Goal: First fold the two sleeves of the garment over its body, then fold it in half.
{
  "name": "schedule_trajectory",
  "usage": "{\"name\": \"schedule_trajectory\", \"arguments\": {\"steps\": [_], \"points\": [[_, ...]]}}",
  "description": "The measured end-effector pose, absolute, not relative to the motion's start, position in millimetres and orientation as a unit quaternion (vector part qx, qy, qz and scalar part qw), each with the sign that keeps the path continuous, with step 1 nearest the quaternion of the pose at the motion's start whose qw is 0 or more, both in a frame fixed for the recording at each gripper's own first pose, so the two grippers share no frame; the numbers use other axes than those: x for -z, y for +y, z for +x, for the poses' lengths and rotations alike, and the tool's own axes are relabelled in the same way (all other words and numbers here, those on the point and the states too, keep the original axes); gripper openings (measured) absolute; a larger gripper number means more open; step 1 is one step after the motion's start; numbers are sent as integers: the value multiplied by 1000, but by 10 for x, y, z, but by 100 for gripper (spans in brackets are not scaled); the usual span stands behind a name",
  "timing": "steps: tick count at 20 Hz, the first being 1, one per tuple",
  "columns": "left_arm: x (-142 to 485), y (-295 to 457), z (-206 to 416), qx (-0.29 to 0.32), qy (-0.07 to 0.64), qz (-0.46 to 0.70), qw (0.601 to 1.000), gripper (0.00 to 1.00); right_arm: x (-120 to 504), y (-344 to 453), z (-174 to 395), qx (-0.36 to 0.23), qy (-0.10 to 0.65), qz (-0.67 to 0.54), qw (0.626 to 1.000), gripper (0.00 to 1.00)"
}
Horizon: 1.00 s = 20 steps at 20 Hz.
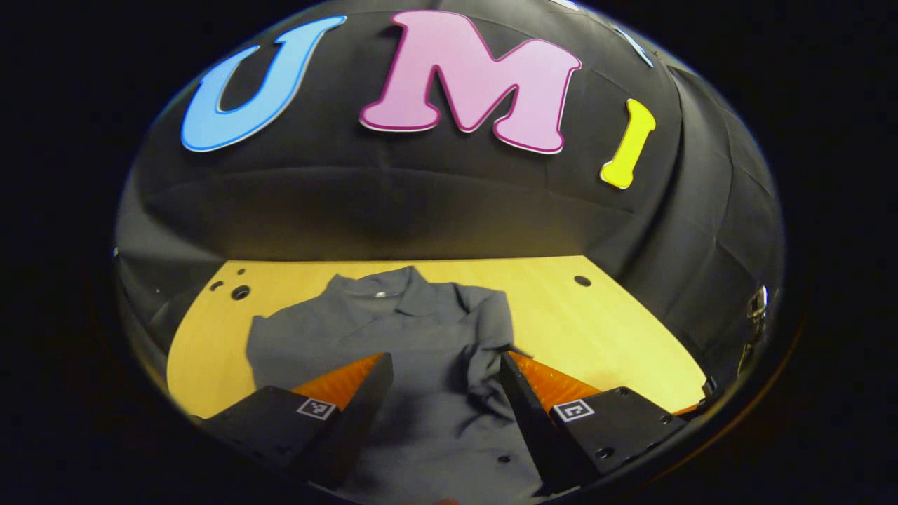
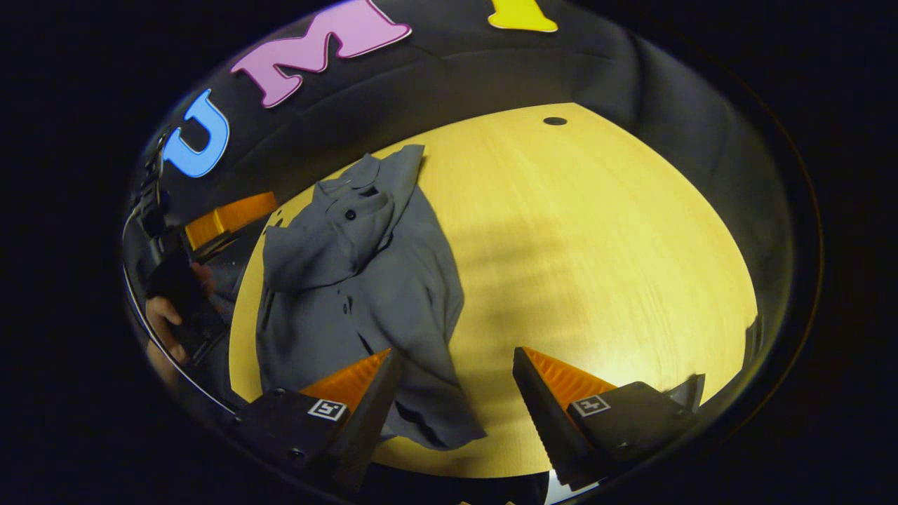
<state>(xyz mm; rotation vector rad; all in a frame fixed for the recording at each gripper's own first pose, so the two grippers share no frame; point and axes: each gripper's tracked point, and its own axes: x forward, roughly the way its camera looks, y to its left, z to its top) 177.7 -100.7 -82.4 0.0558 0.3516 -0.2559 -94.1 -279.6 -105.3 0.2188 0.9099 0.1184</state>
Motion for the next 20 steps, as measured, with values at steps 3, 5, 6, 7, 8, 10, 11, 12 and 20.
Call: {"name": "schedule_trajectory", "arguments": {"steps": [3,5,6,7,8,10,11,12,20], "points": [[1097,-416,1309,86,199,20,976,96,1175,-2642,-978,-80,461,85,879,99],[1340,-47,971,59,223,13,973,96,1290,-2550,-1012,-87,480,78,870,99],[1458,148,837,41,235,10,971,96,1335,-2517,-1032,-89,486,78,866,99],[1566,315,701,26,247,4,969,96,1372,-2502,-1055,-90,492,74,863,99],[1675,455,554,12,258,-4,966,96,1420,-2489,-1069,-90,498,68,860,99],[1856,699,290,-17,273,-16,962,96,1476,-2460,-1112,-92,507,56,855,99],[1936,784,170,-27,280,-23,959,96,1507,-2448,-1138,-93,512,49,852,99],[2017,844,51,-34,288,-29,957,96,1551,-2430,-1183,-95,518,42,849,99],[2759,952,-519,-76,350,-56,932,96,1718,-2510,-1274,-87,529,-20,844,99]]}}
